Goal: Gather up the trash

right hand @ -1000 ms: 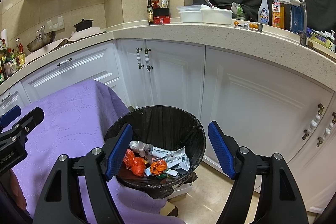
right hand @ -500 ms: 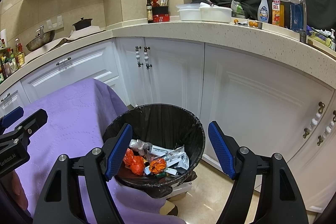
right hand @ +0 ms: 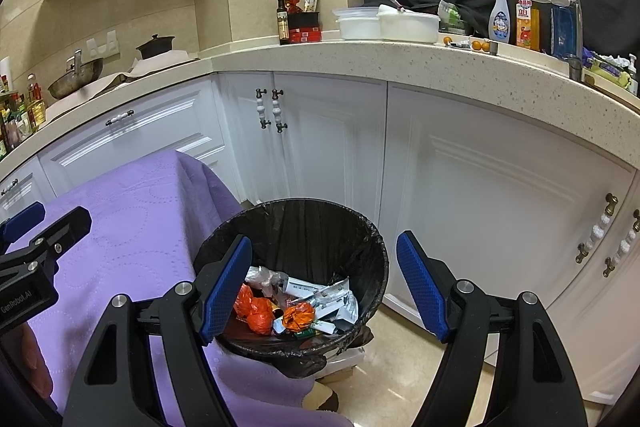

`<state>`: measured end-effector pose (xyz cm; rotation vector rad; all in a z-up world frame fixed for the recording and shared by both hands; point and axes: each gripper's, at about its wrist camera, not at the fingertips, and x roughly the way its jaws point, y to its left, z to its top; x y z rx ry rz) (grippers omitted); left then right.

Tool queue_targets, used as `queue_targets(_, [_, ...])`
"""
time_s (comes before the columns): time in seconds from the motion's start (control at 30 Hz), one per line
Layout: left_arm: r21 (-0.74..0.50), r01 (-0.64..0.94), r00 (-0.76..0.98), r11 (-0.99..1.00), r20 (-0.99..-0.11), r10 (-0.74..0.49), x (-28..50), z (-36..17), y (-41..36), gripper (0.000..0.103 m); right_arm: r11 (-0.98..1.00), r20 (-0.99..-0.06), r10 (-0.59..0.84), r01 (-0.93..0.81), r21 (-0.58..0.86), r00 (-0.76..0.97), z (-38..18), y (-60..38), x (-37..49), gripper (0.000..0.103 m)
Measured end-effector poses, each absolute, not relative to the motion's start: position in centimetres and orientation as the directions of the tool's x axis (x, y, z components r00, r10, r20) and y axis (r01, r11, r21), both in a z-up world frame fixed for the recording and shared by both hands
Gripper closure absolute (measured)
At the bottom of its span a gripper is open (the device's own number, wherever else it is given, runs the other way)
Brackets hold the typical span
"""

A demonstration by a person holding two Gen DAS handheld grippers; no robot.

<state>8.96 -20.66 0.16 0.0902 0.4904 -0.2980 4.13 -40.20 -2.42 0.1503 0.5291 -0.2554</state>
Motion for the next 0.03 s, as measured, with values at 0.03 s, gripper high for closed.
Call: queue_targets(0.03, [0.014,0.302,0.839,0.953,-0.478,-0.259,8.98,0.19,-20.52,0.005,0.958,-0.516,-0.201,0.277,0.075,0.833,-2.35,-40.07,4.17,0.030])
